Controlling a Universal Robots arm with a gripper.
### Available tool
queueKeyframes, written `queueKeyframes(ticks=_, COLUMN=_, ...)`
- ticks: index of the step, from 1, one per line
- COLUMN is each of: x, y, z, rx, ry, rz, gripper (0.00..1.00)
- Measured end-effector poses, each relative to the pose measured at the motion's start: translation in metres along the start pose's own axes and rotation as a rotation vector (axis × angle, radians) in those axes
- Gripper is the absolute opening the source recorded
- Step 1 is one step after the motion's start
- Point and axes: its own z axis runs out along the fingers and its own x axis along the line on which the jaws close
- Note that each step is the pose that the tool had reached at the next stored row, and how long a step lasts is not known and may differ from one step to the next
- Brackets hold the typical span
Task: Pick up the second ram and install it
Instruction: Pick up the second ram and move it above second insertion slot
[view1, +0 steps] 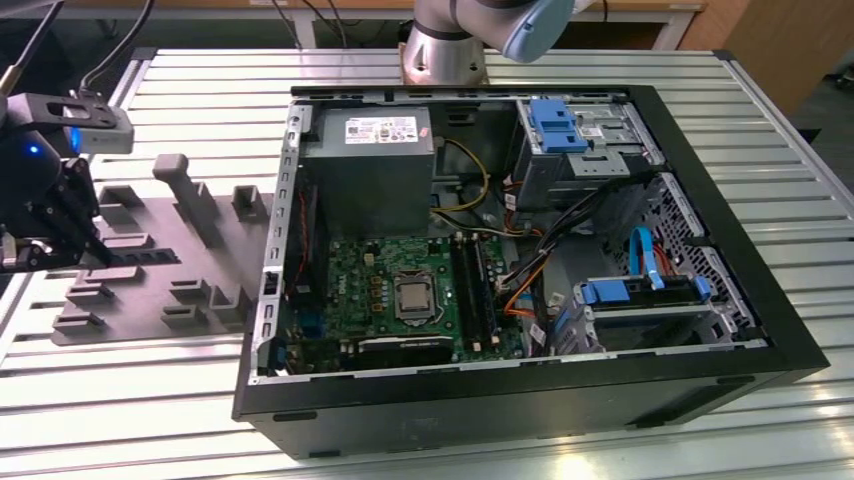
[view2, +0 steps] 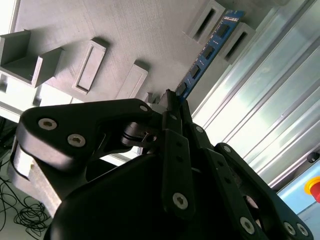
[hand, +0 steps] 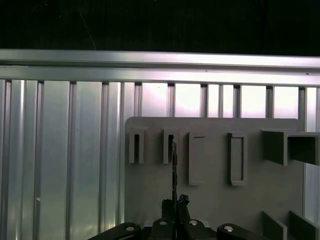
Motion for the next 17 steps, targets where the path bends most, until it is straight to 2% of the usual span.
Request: queueKeyframes(ticks=17, x=0.0000, y=-0.0001, z=-0.0045, rx=0.0000, ry=0.0000, rz=0.000, gripper=0.14)
